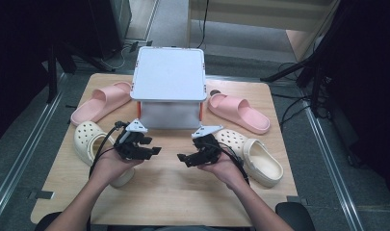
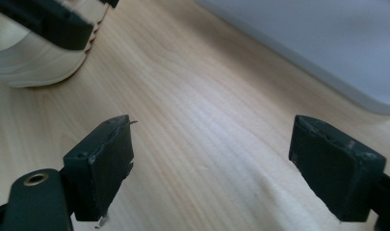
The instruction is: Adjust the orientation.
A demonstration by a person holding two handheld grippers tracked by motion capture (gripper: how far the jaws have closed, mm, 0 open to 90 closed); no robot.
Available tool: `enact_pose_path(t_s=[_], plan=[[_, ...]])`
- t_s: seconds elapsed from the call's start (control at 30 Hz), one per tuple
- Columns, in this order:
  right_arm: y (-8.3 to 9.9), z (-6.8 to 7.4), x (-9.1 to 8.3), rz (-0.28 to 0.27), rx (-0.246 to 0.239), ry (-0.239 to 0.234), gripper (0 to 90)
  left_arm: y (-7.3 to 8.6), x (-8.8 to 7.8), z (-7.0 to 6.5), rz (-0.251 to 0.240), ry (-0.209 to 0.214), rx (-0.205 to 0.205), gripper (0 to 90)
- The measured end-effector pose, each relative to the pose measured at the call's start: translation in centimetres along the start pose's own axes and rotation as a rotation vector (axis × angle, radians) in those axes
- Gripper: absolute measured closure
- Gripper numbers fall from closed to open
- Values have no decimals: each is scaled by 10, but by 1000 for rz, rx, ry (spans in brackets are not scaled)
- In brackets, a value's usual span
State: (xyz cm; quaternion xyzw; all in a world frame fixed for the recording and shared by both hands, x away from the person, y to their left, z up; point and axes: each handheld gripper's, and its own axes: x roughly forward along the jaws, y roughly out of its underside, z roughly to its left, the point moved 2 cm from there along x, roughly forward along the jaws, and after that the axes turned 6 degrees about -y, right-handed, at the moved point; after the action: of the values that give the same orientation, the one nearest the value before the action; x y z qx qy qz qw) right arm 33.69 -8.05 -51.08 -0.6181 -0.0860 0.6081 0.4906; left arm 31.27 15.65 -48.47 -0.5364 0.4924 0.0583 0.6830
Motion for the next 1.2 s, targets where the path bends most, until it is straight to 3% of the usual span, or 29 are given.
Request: enact_pose_path(t_s=[0.1,0.13,0.27,0.33,0.63,1.0,1.2], plan=[[1,2,-2,-5,-11,-22,148,0,-3,-1,-3,-7,-4,476],[0,5,-5,-18,-33,-37,169,0,-5,-2,-2,-6,-5,483],[0,7,-8,-33,-41,-61,263,0,-7,-3,-2,-5,-3,493],[-1,7,-9,-42,-44,-79,327,1,-9,-1,13,-4,-26,494],[-3,5,-18,-55,-56,-87,452,2,-18,2,32,-8,-23,492],[-3,9,-17,-53,-72,-74,497,3,-29,12,14,-39,-23,467],[-2,7,-17,-37,-72,-72,497,5,-44,22,-2,-58,-31,459]])
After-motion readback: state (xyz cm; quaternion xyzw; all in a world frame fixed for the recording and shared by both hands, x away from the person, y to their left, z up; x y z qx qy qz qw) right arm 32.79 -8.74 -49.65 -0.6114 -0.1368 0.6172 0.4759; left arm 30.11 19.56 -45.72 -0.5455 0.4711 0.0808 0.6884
